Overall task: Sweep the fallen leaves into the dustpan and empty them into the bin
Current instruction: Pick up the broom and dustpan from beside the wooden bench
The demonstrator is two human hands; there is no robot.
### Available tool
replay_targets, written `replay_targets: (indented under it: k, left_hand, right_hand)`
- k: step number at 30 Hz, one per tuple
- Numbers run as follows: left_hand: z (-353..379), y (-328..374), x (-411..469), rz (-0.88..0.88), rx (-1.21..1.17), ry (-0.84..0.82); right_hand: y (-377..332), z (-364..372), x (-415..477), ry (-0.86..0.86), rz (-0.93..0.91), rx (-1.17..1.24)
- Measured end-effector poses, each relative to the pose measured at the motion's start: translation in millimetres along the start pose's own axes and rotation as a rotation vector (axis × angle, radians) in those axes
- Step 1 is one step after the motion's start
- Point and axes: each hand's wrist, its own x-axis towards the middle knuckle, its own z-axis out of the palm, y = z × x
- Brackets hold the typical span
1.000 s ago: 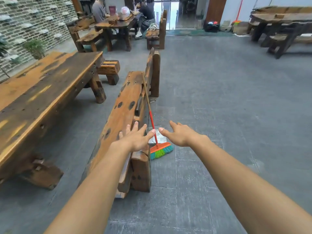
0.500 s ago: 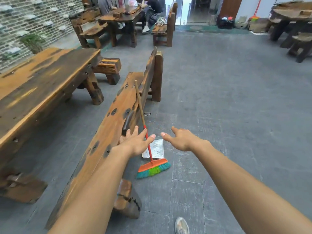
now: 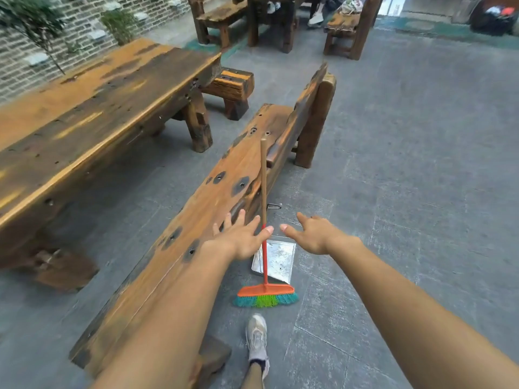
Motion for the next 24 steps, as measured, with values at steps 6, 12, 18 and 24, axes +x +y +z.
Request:
replay_targets:
  k: [6,12,18,24]
  left_hand:
    - [-34.5,-23.6,93.1,-0.041,0.004,-0.009]
    - [-48.0,-34.6,186.5,-0.018,0.012,-0.111]
    - [-64.4,-48.5,244.0,-0.012,-0.003,-0.180]
    - [-61.4,-76.1,272.9,-0.026,-0.040,-0.192]
  right_hand:
    - [-37.1,-34.2,101.5,-0.045,-0.080,-0.053]
    - [-74.4,-66.4,214.5,0.003,-0.158,-0.226]
    - [-133.9,-68.1,304.4,0.108,-0.516,-0.656]
    - [-171.5,-33.3,354.8,-0.207,-0.172,-1.163]
